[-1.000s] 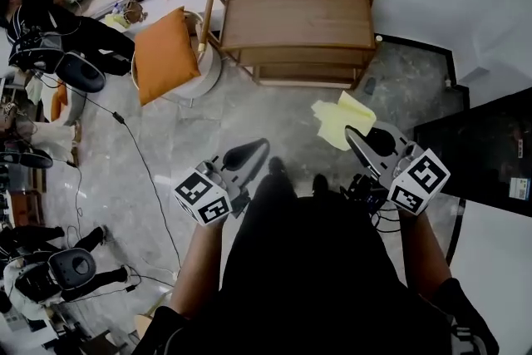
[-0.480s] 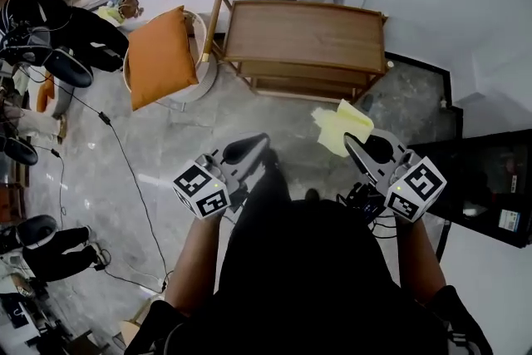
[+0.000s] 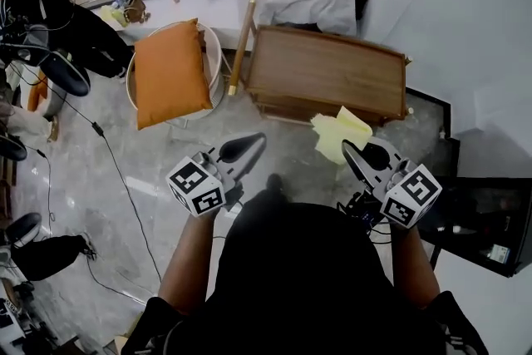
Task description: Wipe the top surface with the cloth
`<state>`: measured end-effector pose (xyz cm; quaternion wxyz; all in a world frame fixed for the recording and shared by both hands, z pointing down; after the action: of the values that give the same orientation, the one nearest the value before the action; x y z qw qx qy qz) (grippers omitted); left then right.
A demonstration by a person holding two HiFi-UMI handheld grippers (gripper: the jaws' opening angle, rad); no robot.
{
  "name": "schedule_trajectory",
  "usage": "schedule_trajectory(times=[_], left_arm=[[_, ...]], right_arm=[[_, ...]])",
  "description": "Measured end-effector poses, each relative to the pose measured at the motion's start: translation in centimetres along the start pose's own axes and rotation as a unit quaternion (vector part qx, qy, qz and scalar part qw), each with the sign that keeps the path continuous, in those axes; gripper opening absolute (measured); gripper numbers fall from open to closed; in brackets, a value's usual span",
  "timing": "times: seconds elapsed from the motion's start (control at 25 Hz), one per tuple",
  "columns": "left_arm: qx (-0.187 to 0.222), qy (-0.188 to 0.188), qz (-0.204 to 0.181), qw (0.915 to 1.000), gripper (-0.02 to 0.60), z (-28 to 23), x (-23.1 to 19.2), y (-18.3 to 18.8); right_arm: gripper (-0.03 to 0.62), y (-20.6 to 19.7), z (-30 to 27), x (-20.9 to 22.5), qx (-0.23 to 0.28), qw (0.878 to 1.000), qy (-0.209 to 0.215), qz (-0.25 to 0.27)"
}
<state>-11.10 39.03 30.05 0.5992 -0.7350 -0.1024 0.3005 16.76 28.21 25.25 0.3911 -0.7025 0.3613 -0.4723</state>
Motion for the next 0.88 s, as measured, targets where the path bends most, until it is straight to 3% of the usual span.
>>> schedule_trajectory(times=[0.16, 0.44, 0.68, 0.88], left_arm=[[0.003, -0.005, 0.005, 1.0, 0.009, 0.6, -4.8, 1.2], [-0.008, -0.024, 0.022, 0.9994, 0.009, 0.7, -10.6, 0.2], [-0.012, -0.03, 0.042, 0.9986, 0.009, -1.5, -13.3, 0.5], [-0.023, -0.022, 0.037, 0.9988, 0.009, -5.2, -15.0, 2.6]], right_arm=[[0.032, 1.1, -4.0, 0.6, -0.008, 1.0, -0.011, -0.003], [0.032, 1.2, -8.4, 0.7, -0.027, 0.999, -0.029, -0.011], [0.032, 1.7, -8.9, 3.4, -0.035, 0.997, -0.057, -0.034], [0.032, 3.6, -10.3, 7.5, -0.027, 0.998, -0.037, -0.041]])
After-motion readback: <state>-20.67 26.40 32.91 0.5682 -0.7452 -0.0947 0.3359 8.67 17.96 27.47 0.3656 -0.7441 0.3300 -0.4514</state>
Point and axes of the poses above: the fingertips, and each gripper's own axes: z backward along the fingers, x to its right, y out of its top, the point moved 9 cm from there along z, backward along the fingers, and after that the axes turned 7 degrees about -z, right-handed, at the moved point
